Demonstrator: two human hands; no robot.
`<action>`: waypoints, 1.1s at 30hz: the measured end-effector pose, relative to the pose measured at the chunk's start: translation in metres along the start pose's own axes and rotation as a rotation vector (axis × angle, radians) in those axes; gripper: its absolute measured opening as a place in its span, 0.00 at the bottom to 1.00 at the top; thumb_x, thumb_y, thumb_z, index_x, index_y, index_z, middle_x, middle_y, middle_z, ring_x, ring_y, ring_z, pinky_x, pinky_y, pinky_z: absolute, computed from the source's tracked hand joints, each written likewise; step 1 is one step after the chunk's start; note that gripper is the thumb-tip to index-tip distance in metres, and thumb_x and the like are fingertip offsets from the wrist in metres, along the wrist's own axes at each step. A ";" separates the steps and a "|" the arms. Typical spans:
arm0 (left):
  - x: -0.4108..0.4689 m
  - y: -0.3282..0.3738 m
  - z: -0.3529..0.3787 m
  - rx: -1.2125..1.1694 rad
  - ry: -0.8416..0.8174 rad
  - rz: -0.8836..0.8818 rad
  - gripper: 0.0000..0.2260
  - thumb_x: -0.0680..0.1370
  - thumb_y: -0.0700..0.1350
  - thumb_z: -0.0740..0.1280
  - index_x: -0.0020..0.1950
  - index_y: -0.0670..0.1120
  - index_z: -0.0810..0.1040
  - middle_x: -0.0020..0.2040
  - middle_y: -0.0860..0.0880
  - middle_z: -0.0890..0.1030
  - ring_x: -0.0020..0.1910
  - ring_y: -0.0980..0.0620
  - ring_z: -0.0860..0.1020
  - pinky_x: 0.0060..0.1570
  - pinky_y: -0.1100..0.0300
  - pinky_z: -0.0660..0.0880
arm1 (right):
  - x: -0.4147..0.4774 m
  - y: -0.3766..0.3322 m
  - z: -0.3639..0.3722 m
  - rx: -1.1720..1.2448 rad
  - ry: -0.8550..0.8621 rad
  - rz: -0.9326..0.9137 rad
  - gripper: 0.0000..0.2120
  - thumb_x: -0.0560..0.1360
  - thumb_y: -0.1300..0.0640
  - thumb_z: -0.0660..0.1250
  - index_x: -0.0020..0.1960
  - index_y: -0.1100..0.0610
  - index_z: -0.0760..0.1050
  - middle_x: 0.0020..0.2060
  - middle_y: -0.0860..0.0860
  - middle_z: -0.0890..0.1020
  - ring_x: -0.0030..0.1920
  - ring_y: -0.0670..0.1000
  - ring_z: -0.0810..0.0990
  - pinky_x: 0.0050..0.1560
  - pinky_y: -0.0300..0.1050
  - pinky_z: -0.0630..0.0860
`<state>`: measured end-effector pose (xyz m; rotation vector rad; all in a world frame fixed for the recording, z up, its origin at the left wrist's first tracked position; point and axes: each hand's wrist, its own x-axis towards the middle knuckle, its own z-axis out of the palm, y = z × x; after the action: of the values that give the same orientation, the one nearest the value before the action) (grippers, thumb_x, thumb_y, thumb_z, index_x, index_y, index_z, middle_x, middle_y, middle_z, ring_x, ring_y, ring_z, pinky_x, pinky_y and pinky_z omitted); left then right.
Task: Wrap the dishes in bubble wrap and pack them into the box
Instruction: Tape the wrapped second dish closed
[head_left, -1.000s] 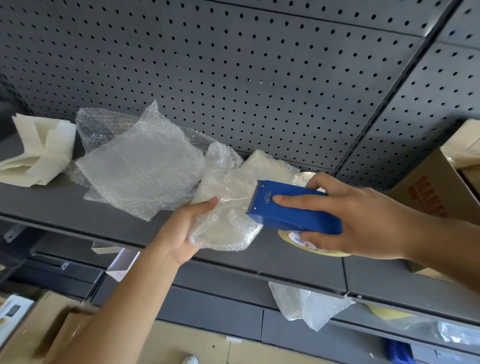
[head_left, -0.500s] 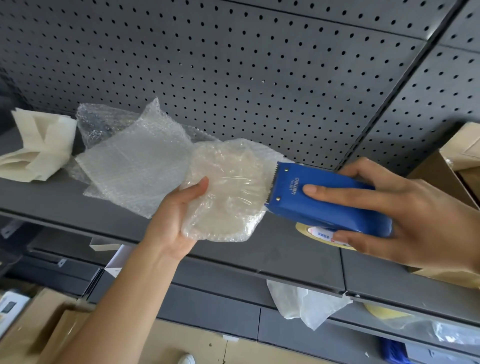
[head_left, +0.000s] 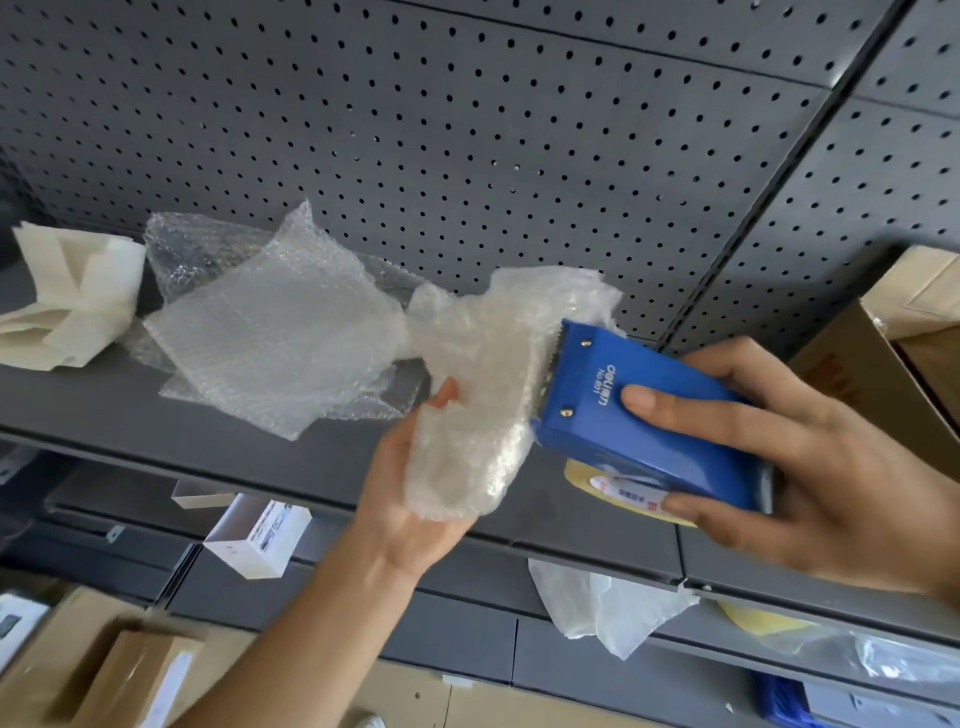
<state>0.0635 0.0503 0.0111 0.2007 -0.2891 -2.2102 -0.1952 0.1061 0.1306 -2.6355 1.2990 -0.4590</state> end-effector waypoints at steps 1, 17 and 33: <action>0.003 -0.004 -0.004 -0.104 0.009 -0.067 0.12 0.80 0.36 0.68 0.63 0.36 0.78 0.54 0.33 0.83 0.51 0.37 0.84 0.50 0.48 0.82 | 0.001 0.000 0.003 0.030 0.020 -0.010 0.30 0.77 0.42 0.69 0.77 0.42 0.64 0.61 0.51 0.70 0.51 0.51 0.77 0.43 0.46 0.80; 0.015 -0.013 0.004 0.750 0.089 0.007 0.38 0.75 0.76 0.43 0.76 0.59 0.68 0.73 0.52 0.76 0.72 0.52 0.74 0.69 0.45 0.72 | 0.046 0.005 0.001 -0.016 -0.141 0.319 0.28 0.73 0.31 0.60 0.73 0.26 0.61 0.52 0.42 0.69 0.48 0.48 0.77 0.54 0.47 0.76; 0.037 -0.017 -0.016 0.887 0.486 0.328 0.14 0.79 0.43 0.71 0.64 0.54 0.81 0.58 0.53 0.86 0.60 0.54 0.83 0.65 0.47 0.76 | 0.109 0.007 0.015 0.043 -0.329 0.473 0.24 0.75 0.35 0.64 0.70 0.26 0.65 0.60 0.39 0.77 0.54 0.46 0.79 0.59 0.49 0.78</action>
<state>0.0322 0.0283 -0.0102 1.0649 -0.9335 -1.5176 -0.1330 0.0151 0.1363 -2.1413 1.6894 0.0163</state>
